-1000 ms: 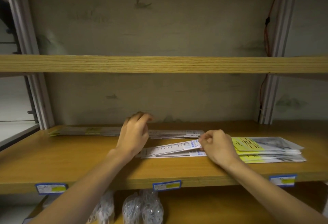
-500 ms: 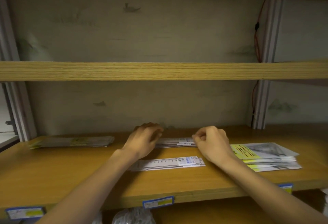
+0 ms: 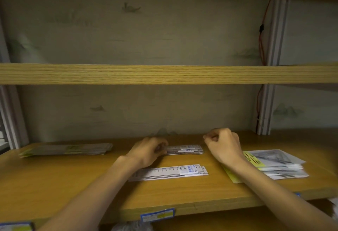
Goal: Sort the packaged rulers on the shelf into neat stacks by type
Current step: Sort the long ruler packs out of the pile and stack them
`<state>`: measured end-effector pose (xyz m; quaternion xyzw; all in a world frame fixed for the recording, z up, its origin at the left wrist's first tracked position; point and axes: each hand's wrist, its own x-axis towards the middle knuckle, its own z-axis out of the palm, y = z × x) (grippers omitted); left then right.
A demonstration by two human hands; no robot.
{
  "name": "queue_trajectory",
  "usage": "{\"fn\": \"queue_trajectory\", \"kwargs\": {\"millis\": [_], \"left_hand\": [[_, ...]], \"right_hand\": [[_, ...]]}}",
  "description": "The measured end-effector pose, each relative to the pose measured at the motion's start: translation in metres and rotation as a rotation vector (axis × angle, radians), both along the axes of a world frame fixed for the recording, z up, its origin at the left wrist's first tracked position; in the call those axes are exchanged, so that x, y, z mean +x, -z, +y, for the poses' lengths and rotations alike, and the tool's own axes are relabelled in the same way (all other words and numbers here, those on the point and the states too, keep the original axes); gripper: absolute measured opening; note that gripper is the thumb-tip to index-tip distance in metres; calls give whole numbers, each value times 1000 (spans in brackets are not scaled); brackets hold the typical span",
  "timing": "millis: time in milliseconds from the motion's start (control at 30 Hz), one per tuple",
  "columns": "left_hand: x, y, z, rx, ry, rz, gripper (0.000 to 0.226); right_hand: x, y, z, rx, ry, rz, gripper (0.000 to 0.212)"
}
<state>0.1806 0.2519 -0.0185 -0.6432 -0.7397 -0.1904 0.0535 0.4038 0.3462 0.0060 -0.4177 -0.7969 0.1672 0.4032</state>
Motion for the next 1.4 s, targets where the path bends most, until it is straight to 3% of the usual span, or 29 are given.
{"fn": "queue_trajectory", "kwargs": {"millis": [333, 567, 700, 967, 1200, 1400], "left_hand": [[9, -5, -8, 135, -84, 110, 25], [22, -13, -20, 439, -29, 141, 23], [29, -16, -22, 521, 38, 191, 22], [26, -14, -25, 561, 34, 247, 18], [21, -11, -24, 407, 52, 255, 7], [12, -5, -11, 95, -33, 150, 25]], "right_hand": [[-3, 3, 2, -123, -31, 70, 15], [-10, -4, -5, -552, -133, 412, 17], [-16, -9, -8, -695, -185, 556, 10], [-16, -8, -8, -696, -146, 689, 3], [-14, -3, 11, -609, -33, 750, 2], [-11, -3, 16, -582, -20, 774, 3]]}}
